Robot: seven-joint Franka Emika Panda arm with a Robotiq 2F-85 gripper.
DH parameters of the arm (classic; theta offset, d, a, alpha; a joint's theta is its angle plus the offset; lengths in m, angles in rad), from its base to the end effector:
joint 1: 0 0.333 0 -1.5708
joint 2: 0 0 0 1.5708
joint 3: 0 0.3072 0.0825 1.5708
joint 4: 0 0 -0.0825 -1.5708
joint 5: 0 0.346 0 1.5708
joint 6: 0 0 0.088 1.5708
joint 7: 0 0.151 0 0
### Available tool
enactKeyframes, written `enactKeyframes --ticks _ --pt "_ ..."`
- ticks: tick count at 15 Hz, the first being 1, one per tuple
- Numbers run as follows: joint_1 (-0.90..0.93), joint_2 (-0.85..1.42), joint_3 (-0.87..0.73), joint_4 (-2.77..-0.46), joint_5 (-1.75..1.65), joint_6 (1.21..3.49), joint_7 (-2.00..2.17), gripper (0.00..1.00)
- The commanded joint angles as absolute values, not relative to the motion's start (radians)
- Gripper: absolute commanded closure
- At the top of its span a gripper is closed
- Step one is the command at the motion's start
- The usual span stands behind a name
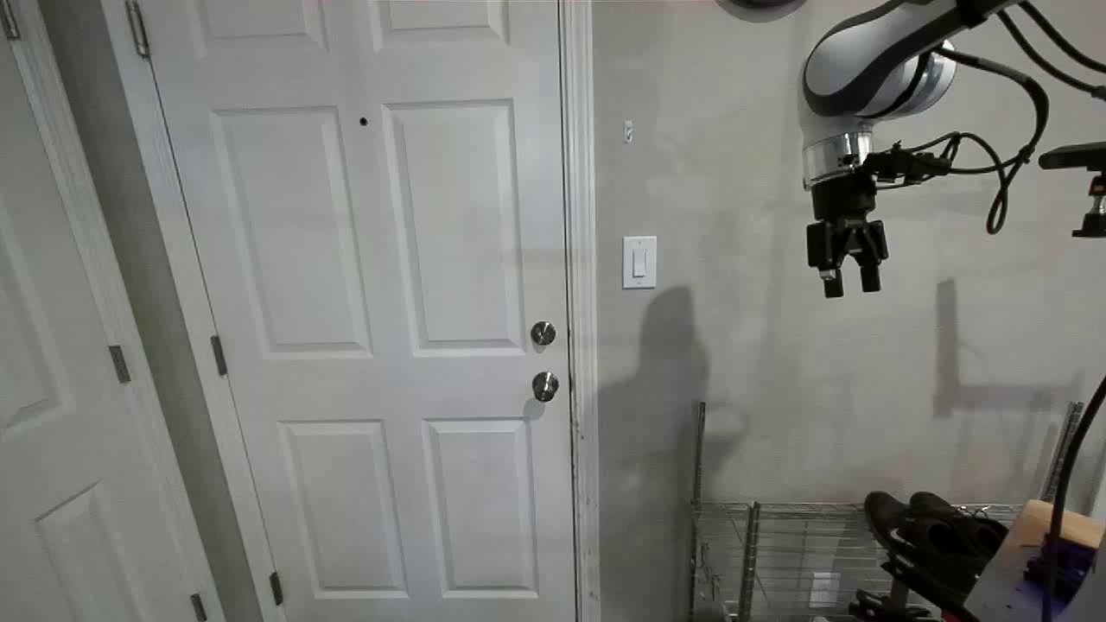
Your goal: Turn off the light
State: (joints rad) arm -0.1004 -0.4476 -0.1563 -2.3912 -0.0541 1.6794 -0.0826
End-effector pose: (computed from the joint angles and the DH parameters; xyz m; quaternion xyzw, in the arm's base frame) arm 0.3266 -0.0947 0.4256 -0.9887 0.0677 0.1308 0.0286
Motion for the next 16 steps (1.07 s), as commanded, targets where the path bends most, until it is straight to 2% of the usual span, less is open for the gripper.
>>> enactKeyframes --ticks 1,10,16 --pt "-0.108 -0.447 -0.15 -2.39 -0.052 1.678 -0.085 0.0" --pt "-0.122 -0.456 -0.151 -2.394 -0.076 1.68 -0.075 0.0" --pt "-0.117 -0.311 -0.153 -2.318 -0.136 1.855 -0.11 0.0"
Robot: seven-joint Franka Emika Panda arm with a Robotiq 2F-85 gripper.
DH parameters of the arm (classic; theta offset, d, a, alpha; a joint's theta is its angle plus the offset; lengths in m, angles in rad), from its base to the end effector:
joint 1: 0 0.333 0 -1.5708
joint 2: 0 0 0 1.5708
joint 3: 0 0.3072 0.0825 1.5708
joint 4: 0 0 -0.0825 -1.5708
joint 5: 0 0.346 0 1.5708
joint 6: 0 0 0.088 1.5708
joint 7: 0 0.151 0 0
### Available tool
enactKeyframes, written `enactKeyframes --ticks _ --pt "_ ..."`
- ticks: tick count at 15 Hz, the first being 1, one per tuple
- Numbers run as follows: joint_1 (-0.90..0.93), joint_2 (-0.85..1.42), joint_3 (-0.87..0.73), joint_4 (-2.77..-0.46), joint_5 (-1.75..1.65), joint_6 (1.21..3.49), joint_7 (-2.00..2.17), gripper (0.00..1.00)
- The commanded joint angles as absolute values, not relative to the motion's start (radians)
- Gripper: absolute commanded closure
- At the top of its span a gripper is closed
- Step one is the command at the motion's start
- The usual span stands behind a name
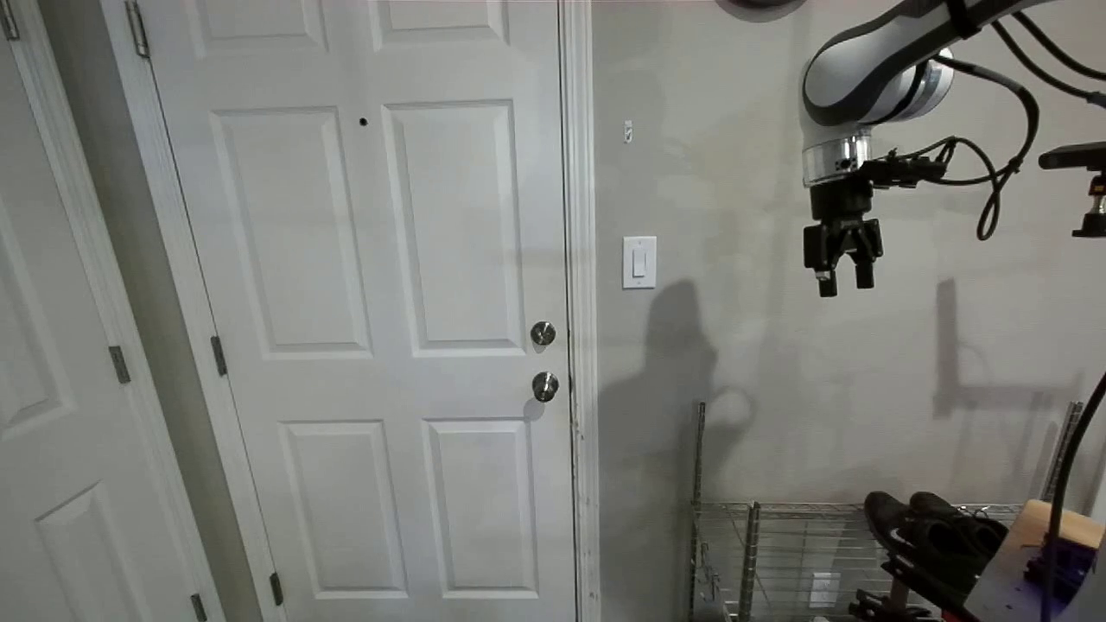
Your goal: Turn off the light
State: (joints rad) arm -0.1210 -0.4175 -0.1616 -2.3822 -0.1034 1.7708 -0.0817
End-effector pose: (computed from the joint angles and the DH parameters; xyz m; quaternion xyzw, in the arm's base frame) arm 0.3419 -0.1144 0.4234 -0.9922 0.0746 0.1000 0.0005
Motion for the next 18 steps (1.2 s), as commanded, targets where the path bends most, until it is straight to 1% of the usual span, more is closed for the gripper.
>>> enactKeyframes --ticks 1,4,5,6,9,13,16,18 --pt "-0.111 -0.266 -0.149 -2.287 -0.14 1.893 -0.112 0.0" --pt "-0.102 -0.154 -0.13 -2.204 -0.16 1.99 -0.098 0.0" --pt "-0.098 -0.117 -0.125 -2.176 -0.16 2.016 -0.109 0.07" --pt "-0.094 -0.083 -0.12 -2.151 -0.163 2.039 -0.113 0.26" --pt "-0.09 -0.006 -0.105 -2.092 -0.186 2.103 -0.112 0.47" --pt "-0.091 0.053 -0.102 -2.062 -0.205 2.208 -0.1 0.72" --pt "-0.092 0.08 -0.103 -2.061 -0.216 2.284 -0.099 0.93" --pt "-0.089 0.096 -0.103 -2.064 -0.241 2.345 -0.095 0.97"
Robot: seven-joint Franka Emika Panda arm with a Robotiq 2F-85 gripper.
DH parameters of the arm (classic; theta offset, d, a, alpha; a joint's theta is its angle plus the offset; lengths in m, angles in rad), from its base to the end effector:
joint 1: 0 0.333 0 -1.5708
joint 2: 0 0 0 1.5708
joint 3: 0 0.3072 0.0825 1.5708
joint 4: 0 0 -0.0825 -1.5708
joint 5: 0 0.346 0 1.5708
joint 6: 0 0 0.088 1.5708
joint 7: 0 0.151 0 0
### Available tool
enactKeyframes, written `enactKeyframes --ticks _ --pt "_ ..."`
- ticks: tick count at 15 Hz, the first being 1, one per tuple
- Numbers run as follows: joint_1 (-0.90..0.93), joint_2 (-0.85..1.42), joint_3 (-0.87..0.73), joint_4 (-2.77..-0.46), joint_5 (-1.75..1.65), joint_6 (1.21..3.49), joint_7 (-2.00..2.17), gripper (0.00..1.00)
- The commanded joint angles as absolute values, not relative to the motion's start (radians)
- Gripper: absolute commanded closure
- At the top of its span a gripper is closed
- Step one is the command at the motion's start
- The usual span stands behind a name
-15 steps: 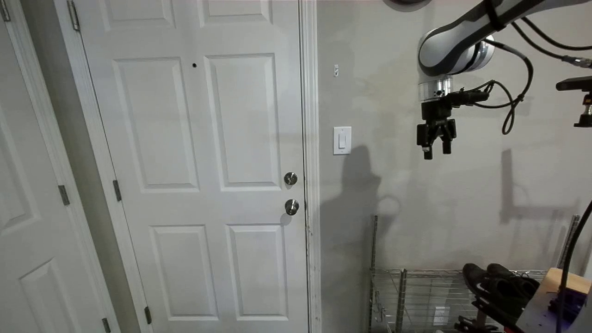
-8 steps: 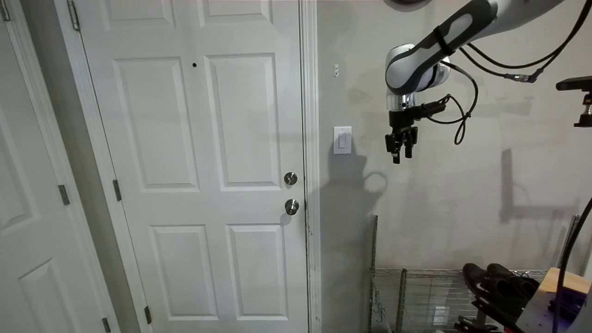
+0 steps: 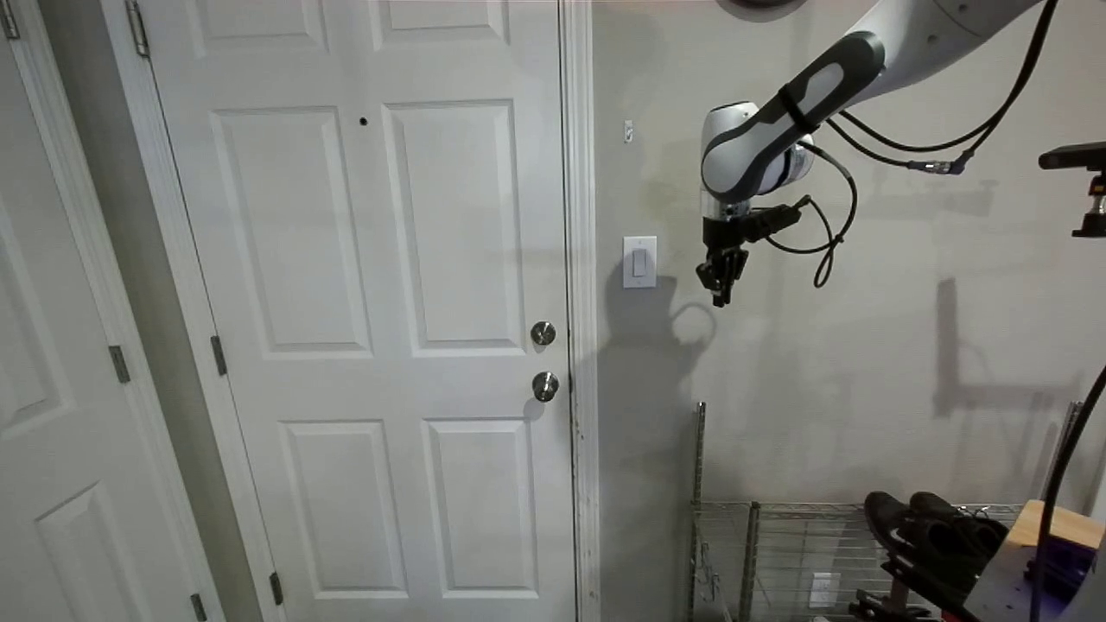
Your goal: Turn off the light
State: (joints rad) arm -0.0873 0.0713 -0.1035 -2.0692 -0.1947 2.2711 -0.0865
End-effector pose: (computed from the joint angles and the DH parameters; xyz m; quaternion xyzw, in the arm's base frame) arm 0.5355 -0.1145 0.3794 0.9945 0.0062 0.0530 0.0901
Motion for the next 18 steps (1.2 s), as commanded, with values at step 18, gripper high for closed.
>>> enactKeyframes --ticks 18 --pt "-0.084 0.149 -0.119 -2.067 -0.405 2.611 -0.057 0.96"
